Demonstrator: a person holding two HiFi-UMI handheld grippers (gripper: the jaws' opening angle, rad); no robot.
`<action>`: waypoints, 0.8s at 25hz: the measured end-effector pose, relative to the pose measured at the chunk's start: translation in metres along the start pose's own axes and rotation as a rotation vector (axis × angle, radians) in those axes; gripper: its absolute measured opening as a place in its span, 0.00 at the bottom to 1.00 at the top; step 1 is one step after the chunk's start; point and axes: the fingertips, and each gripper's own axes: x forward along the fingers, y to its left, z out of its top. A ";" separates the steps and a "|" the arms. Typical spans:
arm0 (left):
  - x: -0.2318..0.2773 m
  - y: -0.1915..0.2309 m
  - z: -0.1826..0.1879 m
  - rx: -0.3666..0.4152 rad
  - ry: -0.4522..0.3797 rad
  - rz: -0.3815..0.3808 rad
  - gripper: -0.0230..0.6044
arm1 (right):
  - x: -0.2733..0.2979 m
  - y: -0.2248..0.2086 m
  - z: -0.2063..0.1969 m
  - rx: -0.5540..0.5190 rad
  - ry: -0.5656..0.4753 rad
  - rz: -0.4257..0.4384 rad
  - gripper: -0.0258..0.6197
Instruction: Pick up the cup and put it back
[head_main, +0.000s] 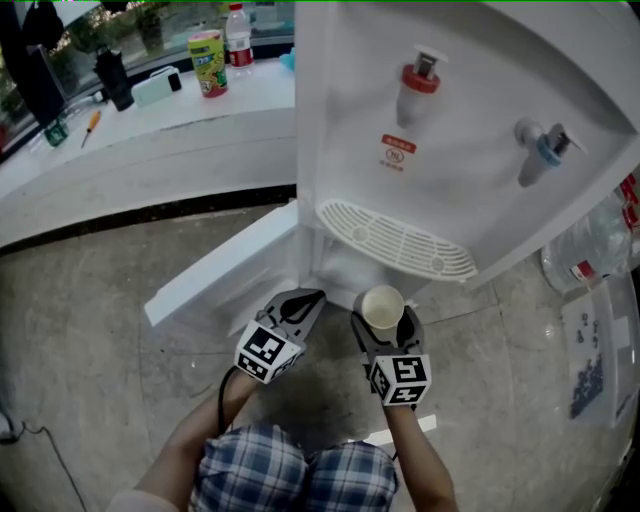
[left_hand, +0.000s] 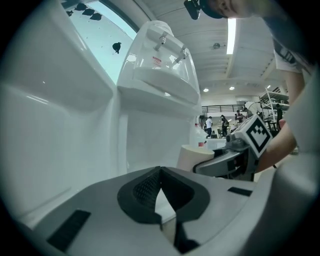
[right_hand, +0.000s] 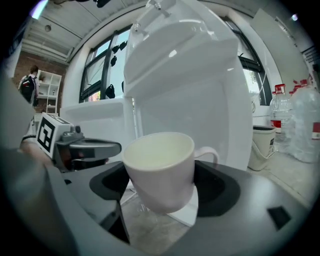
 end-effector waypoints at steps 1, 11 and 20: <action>0.001 -0.001 0.000 0.002 0.000 -0.002 0.08 | -0.010 0.001 0.003 0.000 -0.006 0.007 0.68; 0.003 -0.003 -0.001 0.006 0.009 -0.005 0.08 | -0.065 0.007 0.018 -0.044 -0.038 0.035 0.68; 0.001 -0.001 -0.002 0.010 0.015 0.001 0.08 | -0.037 0.002 0.012 -0.040 -0.041 0.038 0.68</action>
